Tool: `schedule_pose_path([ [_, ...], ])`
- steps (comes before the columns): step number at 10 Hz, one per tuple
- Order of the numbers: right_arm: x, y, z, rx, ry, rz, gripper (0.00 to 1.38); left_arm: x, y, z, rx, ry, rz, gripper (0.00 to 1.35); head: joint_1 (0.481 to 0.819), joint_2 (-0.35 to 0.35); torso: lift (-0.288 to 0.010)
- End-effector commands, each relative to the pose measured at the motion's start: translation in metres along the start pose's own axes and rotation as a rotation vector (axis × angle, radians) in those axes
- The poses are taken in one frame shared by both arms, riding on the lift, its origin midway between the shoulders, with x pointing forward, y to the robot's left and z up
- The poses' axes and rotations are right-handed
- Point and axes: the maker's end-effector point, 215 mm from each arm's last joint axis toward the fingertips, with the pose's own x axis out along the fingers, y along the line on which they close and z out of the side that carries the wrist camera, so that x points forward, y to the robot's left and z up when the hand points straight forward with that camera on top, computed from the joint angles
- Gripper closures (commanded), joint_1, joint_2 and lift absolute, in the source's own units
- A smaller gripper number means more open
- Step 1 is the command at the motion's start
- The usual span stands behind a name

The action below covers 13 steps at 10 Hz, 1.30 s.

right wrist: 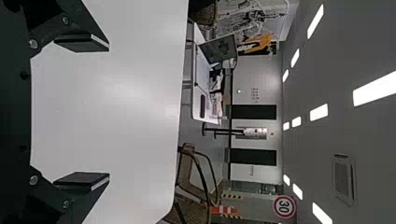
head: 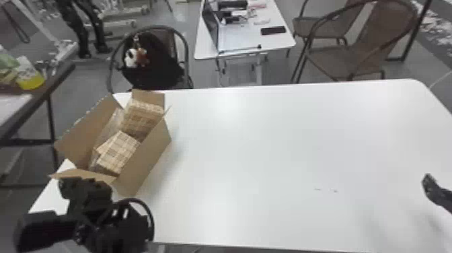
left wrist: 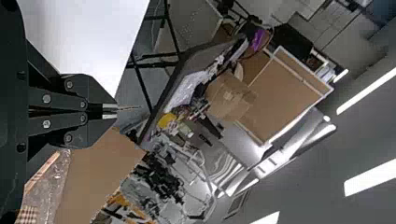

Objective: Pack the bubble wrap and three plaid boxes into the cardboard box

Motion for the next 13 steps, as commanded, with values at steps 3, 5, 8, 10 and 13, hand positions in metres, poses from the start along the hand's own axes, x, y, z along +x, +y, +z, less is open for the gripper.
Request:
schedule_pose_path([
  [3,0.000,0.003,-0.003,0.000,0.010,0.008,0.30,-0.005,0.013,0.021,-0.057,-0.095,0.015,1.06,0.695,0.225,-0.148],
  [5,-0.002,0.004,-0.001,-0.007,0.008,0.008,0.30,-0.025,-0.033,0.044,0.004,-0.182,-0.131,0.12,0.695,0.214,-0.148],
  [8,-0.001,0.010,0.020,-0.033,-0.017,0.014,0.30,-0.096,-0.136,0.075,0.193,-0.276,-0.490,0.09,0.695,0.145,-0.148],
  [10,-0.003,0.024,0.037,-0.021,-0.051,0.022,0.30,-0.143,-0.134,0.022,0.368,-0.099,-0.612,0.09,0.695,0.075,-0.148],
  [13,-0.027,0.070,0.029,-0.002,0.003,0.088,0.30,-0.216,-0.047,-0.060,0.577,0.239,-0.615,0.09,0.695,0.003,-0.148],
])
